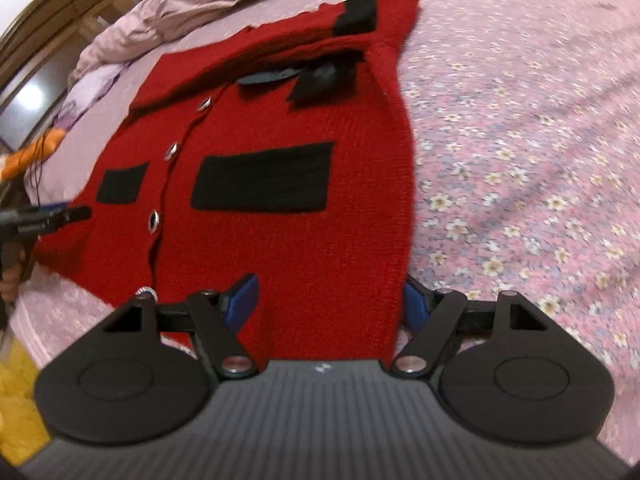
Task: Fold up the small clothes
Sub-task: 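Move both open grippers to the cardigan hem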
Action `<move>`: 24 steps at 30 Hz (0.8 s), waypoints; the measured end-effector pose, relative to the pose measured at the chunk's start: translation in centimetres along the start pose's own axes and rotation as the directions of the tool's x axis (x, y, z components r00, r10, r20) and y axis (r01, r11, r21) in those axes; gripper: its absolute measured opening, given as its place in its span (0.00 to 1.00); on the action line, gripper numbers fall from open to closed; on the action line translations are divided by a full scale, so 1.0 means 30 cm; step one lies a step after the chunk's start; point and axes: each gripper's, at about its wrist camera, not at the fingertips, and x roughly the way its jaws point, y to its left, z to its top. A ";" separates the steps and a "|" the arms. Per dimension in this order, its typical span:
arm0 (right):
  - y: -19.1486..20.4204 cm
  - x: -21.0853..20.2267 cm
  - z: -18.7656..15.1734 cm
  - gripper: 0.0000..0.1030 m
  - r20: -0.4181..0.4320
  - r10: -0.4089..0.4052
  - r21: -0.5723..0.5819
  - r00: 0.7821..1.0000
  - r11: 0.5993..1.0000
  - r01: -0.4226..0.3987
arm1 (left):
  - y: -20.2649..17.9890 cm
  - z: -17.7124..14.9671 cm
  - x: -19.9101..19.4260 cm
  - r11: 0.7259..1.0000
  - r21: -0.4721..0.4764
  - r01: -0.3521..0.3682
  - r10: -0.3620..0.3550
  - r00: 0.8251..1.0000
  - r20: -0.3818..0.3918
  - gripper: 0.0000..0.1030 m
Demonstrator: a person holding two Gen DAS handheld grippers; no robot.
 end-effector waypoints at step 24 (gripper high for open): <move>0.011 0.029 -0.011 0.67 0.008 0.113 -0.036 0.994 0.993 -0.113 | -0.004 -0.022 0.061 0.979 -0.030 0.201 -0.202 0.977 -0.063 0.70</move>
